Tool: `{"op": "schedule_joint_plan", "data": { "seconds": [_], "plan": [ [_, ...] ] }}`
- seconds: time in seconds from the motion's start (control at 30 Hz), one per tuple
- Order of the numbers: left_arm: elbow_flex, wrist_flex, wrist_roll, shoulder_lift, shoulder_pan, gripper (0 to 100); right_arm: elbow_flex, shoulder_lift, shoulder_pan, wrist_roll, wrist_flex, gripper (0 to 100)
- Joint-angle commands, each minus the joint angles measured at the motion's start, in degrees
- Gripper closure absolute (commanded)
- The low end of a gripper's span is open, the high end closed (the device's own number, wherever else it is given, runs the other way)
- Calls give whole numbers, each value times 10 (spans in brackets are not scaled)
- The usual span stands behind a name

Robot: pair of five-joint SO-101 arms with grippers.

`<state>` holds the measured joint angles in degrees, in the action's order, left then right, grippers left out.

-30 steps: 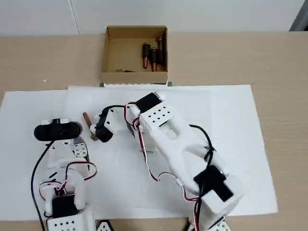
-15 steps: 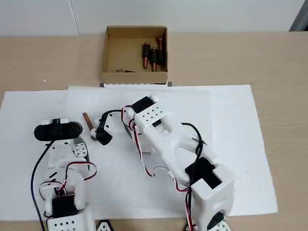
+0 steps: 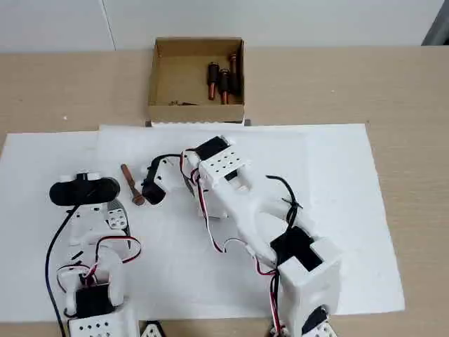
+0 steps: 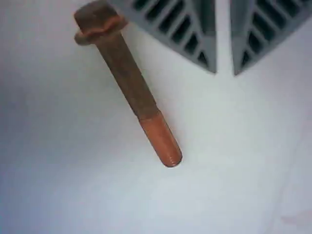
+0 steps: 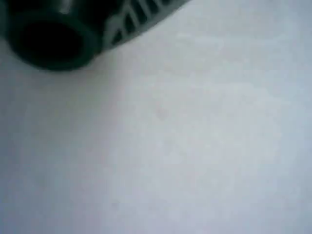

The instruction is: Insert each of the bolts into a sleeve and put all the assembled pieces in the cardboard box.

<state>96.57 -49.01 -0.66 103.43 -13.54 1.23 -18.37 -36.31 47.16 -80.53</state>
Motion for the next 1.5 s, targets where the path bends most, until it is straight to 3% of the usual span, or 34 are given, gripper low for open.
{"op": "schedule_joint_plan", "data": {
  "seconds": [0.0, 0.33, 0.6, 0.83, 0.97, 1.3, 1.47],
  "plan": [
    [-3, 11, -1, 7, 12, 993, -24, 60, 30, -33, -35, 988],
    [-16, 10, -1, 6, 44, 993, -32, 199, 135, -135, -96, 988],
    [-138, -93, 29, 5, 53, 992, -18, 332, 211, -171, -166, 988],
    [-153, -119, 55, -14, 52, 992, 85, 448, 255, -171, -166, 988],
    [-193, -111, 55, -110, 54, 992, 155, 513, 280, -168, -165, 988],
    [-430, -91, 51, -514, 51, 992, 254, 630, 299, -177, -165, 991],
    [-541, -116, 4, -644, 51, 992, 284, 683, 305, -267, -165, 991]
  ]
}}
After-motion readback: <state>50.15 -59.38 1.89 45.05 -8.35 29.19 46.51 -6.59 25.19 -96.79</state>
